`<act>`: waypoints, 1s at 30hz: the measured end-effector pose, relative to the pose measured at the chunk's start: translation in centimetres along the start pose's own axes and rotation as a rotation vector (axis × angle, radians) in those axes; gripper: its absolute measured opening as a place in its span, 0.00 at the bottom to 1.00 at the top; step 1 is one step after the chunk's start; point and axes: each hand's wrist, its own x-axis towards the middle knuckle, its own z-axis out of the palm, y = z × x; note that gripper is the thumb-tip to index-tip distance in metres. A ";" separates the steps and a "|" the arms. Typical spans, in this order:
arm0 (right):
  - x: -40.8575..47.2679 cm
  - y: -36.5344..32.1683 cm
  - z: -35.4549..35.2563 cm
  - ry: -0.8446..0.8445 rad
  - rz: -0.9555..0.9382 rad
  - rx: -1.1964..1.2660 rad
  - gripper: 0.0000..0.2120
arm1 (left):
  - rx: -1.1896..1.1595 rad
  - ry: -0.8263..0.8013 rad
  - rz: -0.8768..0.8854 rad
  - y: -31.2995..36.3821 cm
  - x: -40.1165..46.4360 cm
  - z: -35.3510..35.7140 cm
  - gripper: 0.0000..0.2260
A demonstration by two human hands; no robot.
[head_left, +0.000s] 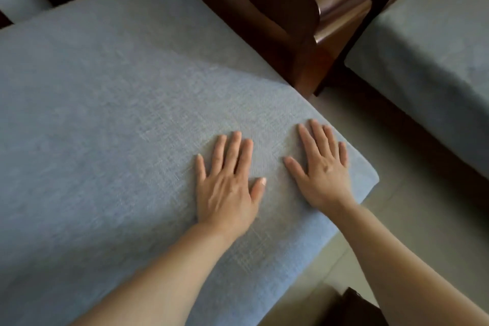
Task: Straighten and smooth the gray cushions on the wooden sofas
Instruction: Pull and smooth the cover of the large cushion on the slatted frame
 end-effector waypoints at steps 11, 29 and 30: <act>-2.6 -10.4 -5.7 -0.067 0.004 0.180 0.31 | -0.137 -0.179 -0.270 -3.4 -2.9 -9.8 0.31; -5.0 -27.0 -12.2 -0.234 -0.235 -0.014 0.34 | -0.280 -0.217 -0.646 -15.0 -13.1 -19.7 0.30; -4.9 -27.8 -12.0 -0.247 -0.248 -0.009 0.34 | -0.285 -0.209 -0.670 -15.5 -13.4 -19.7 0.30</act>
